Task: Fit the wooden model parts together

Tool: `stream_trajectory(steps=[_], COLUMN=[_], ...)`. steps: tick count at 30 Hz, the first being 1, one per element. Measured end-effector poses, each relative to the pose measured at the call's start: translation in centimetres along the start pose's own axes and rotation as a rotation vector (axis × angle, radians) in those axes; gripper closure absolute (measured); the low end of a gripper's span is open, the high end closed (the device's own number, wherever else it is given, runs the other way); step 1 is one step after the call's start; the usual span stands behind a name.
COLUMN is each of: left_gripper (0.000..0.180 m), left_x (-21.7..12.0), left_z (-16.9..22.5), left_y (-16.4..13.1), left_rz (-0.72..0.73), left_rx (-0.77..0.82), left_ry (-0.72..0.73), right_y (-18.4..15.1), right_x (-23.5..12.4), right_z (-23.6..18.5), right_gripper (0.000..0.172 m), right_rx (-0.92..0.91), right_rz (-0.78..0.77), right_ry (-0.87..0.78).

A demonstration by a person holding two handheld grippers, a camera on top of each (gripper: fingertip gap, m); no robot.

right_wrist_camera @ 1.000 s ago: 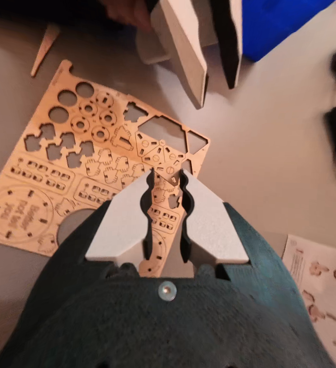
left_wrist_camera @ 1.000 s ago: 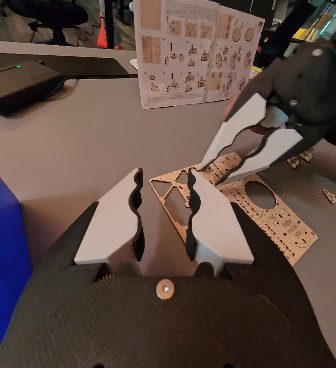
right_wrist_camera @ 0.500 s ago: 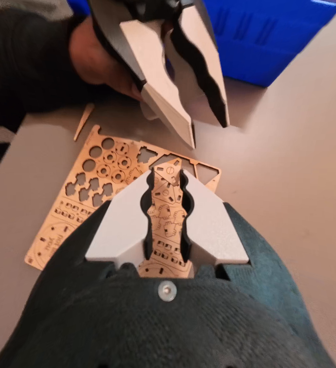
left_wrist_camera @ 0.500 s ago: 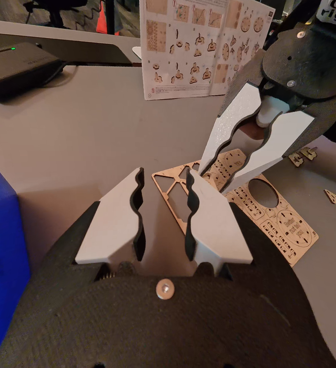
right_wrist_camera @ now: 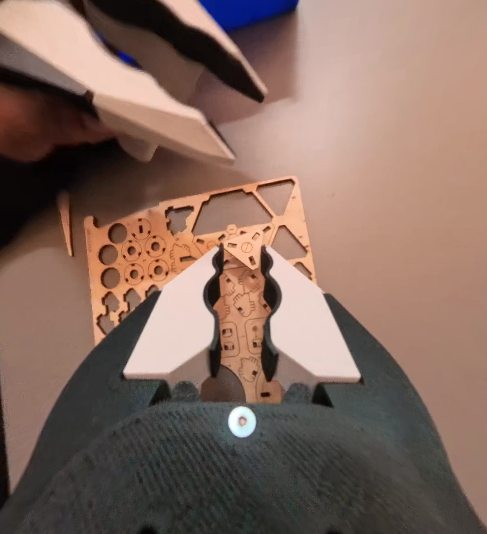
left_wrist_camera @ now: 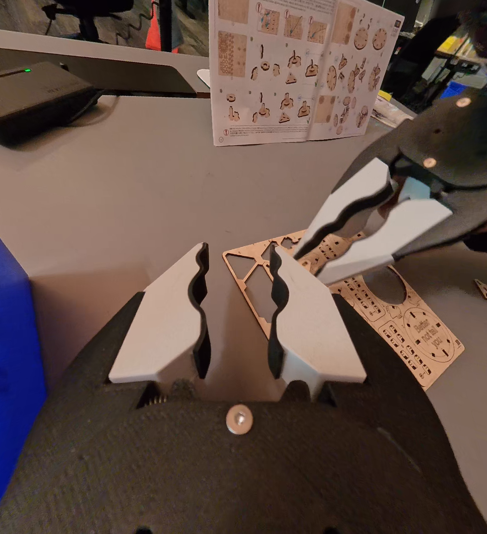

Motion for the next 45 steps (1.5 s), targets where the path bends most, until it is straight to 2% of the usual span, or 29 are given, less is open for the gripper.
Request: stream_trajectory(steps=[8,11,12,14,20,24,29,34,38,42,45], left_gripper=[0.14,0.141,0.141,0.141,0.141,0.141,0.142,0.142,0.142,0.142,0.143], left_x=[0.0,-0.1,-0.2,-0.2,-0.2,-0.1,-0.1,-0.1,-0.1,0.0,0.0], left_z=[0.1,0.0,0.0,0.0,0.1,0.1,0.0,0.0,0.1,0.1,0.1], left_y=[0.0,0.0,0.1,0.1,0.2,0.1,0.0,0.1,0.1,0.1,0.1], left_rz=[0.003,0.006,0.008,0.011,0.012,0.009,0.006,0.006,0.007,0.007,0.007], left_rx=[0.0,0.002,0.002,0.002,-0.001,-0.001,0.0,0.0,0.0,0.0,-0.001], left_ry=[-0.004,0.0,0.0,-0.002,-0.006,-0.004,-0.002,-0.002,-0.003,-0.006,-0.005], right_y=[1.6,1.6,1.5,1.5,1.2,1.0,1.4,1.1,0.6,0.9,1.1], right_x=[1.3,1.9,1.9,1.5,0.7,1.2,1.7,2.1,2.2,1.9,1.4], right_z=[-2.1,-2.4,-2.3,-2.0,-2.0,-2.6,-2.1,-2.4,-3.0,-4.5,-3.4], right_gripper=[0.148,0.131,0.13,0.13,0.137,0.139,0.133,0.137,0.143,0.146,0.147], right_rx=[-0.07,-0.101,-0.126,-0.153,-0.169,-0.195,-0.207,-0.261,-0.223,-0.122,-0.074], right_rz=[0.021,0.01,0.001,0.008,-0.006,-0.027,-0.05,-0.1,-0.111,-0.049,-0.019], right_ry=[-0.029,-0.058,-0.087,-0.124,-0.103,-0.087,-0.16,-0.182,-0.107,0.081,0.065])
Point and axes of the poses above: each gripper's, where its closed fingertips meet, x out along the fingers, y out of its top, z = x × y across the jaws, the point moved 6 cm from there along -x, back along the fingers, and after that the axes turned 2 degrees about y, right-handed, at the moved point
